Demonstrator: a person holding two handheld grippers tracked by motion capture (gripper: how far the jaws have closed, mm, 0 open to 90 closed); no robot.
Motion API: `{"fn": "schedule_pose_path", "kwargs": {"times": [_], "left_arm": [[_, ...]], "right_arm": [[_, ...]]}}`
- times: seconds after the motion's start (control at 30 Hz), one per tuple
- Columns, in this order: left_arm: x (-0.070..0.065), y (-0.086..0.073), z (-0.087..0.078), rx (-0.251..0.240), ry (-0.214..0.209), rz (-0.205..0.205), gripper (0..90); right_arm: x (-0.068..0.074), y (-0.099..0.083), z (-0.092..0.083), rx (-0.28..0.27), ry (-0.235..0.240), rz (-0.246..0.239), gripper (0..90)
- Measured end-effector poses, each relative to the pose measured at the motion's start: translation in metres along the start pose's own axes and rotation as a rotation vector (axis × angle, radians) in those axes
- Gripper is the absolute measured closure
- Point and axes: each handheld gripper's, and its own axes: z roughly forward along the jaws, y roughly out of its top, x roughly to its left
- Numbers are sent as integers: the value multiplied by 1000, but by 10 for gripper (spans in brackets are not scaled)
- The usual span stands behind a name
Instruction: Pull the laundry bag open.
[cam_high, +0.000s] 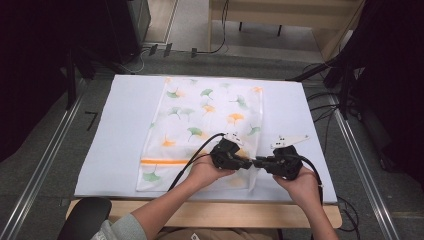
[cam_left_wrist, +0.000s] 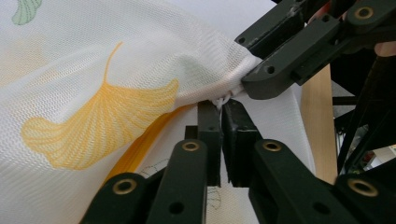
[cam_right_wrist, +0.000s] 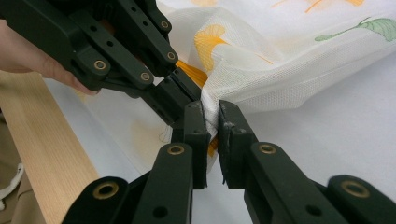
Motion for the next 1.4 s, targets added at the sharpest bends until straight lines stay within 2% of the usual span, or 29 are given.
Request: {"fn": "schedule_pose_path", "kwargs": {"times": [0.33,0.47,0.6,0.87,1.0,1.17,1.4], "left_arm": [[1,1,-2,15,-4,-23,900],[2,1,-2,16,-8,-45,900],[2,1,-2,23,-3,-41,900],[11,-1,-6,33,10,-70,900],[14,-3,-12,56,21,-55,900],[27,-12,-19,72,41,-89,900],[25,-14,-23,72,25,-80,900]], "right_arm": [[0,0,1,1,3,2,850],[0,0,0,3,3,2,850],[0,0,0,5,-1,2,850],[-1,-1,-2,-3,-2,7,851],[-4,-3,-5,-11,-5,12,849],[-6,-4,-5,-4,-11,10,848],[-9,-5,-5,-1,-16,24,847]]}}
